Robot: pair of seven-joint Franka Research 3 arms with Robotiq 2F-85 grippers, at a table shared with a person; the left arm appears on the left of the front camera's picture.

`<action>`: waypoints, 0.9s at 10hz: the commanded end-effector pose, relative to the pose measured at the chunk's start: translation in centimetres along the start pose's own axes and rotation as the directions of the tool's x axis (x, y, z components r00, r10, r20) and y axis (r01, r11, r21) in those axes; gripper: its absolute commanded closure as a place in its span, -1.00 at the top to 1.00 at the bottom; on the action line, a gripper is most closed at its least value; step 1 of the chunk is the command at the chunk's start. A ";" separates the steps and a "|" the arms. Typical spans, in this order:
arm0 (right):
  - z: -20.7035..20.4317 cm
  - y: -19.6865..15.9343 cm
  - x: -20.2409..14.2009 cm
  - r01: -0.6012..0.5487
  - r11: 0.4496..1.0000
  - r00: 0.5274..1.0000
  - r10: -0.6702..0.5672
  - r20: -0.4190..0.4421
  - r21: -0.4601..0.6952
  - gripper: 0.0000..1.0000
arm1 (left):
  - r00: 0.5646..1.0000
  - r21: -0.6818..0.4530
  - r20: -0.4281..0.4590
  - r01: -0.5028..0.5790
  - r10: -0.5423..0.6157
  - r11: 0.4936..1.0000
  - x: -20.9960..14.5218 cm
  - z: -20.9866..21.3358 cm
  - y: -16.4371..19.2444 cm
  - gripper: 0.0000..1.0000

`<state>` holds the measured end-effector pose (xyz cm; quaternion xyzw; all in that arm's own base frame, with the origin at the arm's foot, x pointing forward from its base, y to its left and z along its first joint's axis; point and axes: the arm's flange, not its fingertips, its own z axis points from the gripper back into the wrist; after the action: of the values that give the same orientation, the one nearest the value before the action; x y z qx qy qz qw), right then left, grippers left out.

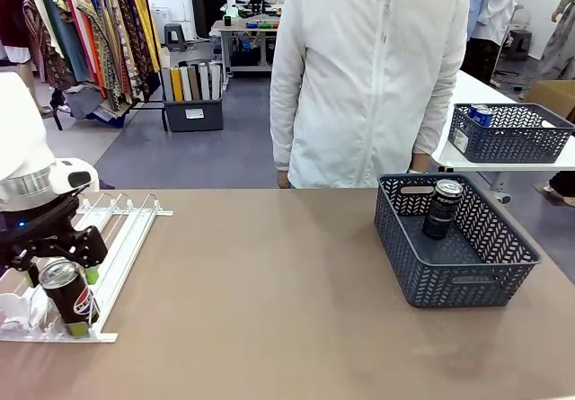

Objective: Retrieve and store the cans from the dispenser.
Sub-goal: Pick up one can from the Automatic Can Dispenser and place it in the middle of the table.

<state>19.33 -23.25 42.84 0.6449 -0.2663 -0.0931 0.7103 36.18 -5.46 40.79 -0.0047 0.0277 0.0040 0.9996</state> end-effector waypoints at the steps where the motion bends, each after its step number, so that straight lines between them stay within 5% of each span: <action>1: -0.3 0.3 0.3 -0.025 1.000 1.000 0.025 0.016 0.017 1.00 | 1.000 -0.020 -0.003 -0.019 0.018 1.000 0.0 0.3 0.1 1.00; 3: -0.3 0.3 0.3 -0.025 1.000 1.000 0.025 0.016 0.017 1.00 | 1.000 -0.020 -0.022 -0.019 0.019 1.000 -0.1 0.4 0.2 1.00; 4: -0.3 0.3 0.3 -0.025 1.000 1.000 0.025 0.016 0.017 1.00 | 0.999 0.019 -0.029 -0.016 0.017 1.000 -0.1 0.4 0.0 0.16; 5: -0.3 0.3 0.3 -0.025 1.000 1.000 0.025 0.016 0.017 1.00 | 0.999 0.012 -0.032 -0.009 0.009 1.000 -0.2 0.4 -0.2 -1.00; 9: -0.3 0.3 0.3 -0.025 1.000 1.000 0.025 0.016 0.017 1.00 | 1.000 -0.015 -0.026 0.000 -0.001 1.000 -0.3 0.6 -0.2 -1.00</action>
<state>19.33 -23.25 42.84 0.6450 -0.2663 -0.0931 0.7103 35.92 -5.60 40.80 -0.0042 0.0404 0.0013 0.9992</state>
